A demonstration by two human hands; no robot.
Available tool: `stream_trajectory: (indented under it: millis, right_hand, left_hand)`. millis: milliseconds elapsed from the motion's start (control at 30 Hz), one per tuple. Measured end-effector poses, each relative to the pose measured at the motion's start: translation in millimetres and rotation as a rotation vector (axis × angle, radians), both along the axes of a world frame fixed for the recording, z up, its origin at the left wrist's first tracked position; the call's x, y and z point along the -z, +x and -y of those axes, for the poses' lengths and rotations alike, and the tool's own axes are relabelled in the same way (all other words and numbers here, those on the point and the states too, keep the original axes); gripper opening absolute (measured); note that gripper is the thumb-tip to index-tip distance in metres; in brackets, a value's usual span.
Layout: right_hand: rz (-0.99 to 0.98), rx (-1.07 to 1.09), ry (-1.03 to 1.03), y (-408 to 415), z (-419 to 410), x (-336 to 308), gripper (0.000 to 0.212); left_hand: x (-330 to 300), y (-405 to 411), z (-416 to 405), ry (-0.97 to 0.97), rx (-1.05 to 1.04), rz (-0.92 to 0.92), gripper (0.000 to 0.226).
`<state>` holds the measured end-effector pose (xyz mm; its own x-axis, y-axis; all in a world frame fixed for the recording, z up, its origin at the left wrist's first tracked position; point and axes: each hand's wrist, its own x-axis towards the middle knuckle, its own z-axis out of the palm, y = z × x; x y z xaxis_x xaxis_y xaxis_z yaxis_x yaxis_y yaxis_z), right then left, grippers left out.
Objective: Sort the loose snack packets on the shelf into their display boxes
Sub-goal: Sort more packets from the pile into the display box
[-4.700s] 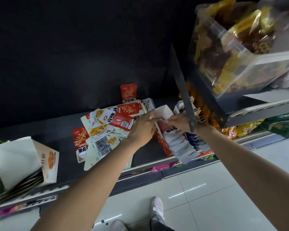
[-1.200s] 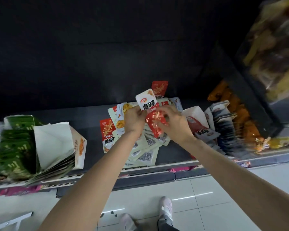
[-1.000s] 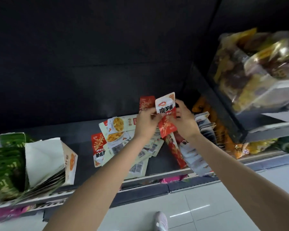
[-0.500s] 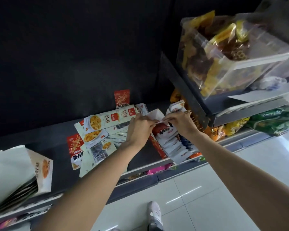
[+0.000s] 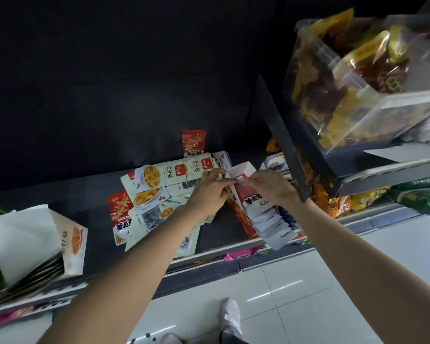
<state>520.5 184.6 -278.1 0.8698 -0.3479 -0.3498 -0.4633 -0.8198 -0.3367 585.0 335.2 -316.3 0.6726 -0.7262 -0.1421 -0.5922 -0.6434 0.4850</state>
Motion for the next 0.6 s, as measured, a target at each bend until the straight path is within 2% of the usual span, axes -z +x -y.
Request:
stream_trajectory:
  millis: [67, 133, 267, 367, 433, 500, 600]
  right_hand:
    - [0.118, -0.018, -0.041, 3, -11, 5, 0.031]
    - [0.232, -0.034, -0.019, 9, -22, 13, 0.027]
    - [0.335, -0.028, 0.014, 31, -44, 27, 0.033]
    - [0.360, 0.020, -0.146, 52, -61, 35, 0.034]
    - [0.401, -0.032, -0.154, 73, -70, 43, 0.037]
    - [0.392, -0.013, 0.012, 98, -78, 47, 0.047]
    - [0.309, 0.240, 0.420, 139, -80, 56, 0.071]
  left_hand:
    - [5, 7, -1, -0.181, -0.126, -0.106, 0.037]
    - [5, 15, -4, -0.266, -0.284, -0.202, 0.032]
    - [7, 42, -16, -0.284, -0.514, -0.253, 0.034]
    - [19, 67, -27, -0.242, -0.569, -0.235, 0.035]
    - [23, 85, -28, -0.283, -0.611, -0.314, 0.037]
    - [24, 100, -26, -0.393, -0.614, -0.412, 0.045]
    - [25, 117, -21, -0.455, -0.612, -0.529, 0.049]
